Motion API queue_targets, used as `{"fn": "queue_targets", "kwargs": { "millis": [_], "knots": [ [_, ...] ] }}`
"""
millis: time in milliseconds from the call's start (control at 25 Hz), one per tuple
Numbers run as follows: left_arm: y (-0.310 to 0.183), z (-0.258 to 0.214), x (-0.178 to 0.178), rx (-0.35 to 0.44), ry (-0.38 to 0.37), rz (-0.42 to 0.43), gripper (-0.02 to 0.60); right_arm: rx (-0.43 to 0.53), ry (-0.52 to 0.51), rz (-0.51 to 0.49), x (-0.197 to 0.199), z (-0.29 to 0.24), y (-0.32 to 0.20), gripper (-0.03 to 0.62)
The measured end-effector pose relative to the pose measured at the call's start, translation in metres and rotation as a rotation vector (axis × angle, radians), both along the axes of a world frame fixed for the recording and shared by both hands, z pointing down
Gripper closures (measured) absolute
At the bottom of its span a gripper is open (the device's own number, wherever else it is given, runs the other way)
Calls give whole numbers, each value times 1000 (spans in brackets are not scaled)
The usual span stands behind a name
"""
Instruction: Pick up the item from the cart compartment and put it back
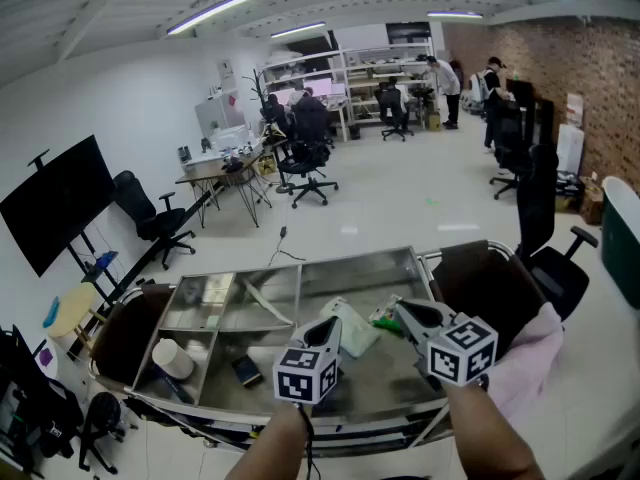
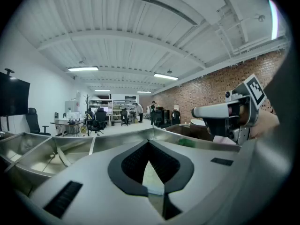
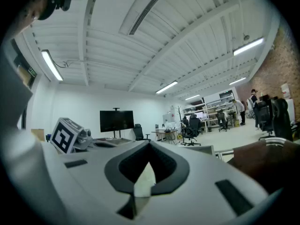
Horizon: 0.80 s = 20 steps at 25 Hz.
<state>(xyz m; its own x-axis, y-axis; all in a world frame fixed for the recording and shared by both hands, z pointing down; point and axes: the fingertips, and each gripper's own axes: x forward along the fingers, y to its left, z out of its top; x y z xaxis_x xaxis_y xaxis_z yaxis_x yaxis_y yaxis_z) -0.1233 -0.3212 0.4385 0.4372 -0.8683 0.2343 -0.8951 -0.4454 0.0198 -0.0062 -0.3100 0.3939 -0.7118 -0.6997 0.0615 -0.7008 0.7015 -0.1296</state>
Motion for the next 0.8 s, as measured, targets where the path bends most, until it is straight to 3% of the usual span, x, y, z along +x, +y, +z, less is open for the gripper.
{"fn": "queue_targets", "kwargs": {
  "millis": [280, 400, 560, 800],
  "knots": [
    [-22, 23, 14, -80, -63, 3, 580, 31, -23, 3, 15, -18, 4, 579],
    [-30, 32, 16, -121, -62, -4, 443, 50, -39, 12, 24, -28, 6, 579],
    [-39, 41, 15, -149, -77, -27, 364, 70, -50, 17, 33, -35, 9, 579],
    [-46, 48, 24, -195, -88, -16, 353, 79, -62, 16, 38, -39, 11, 579]
  ]
}}
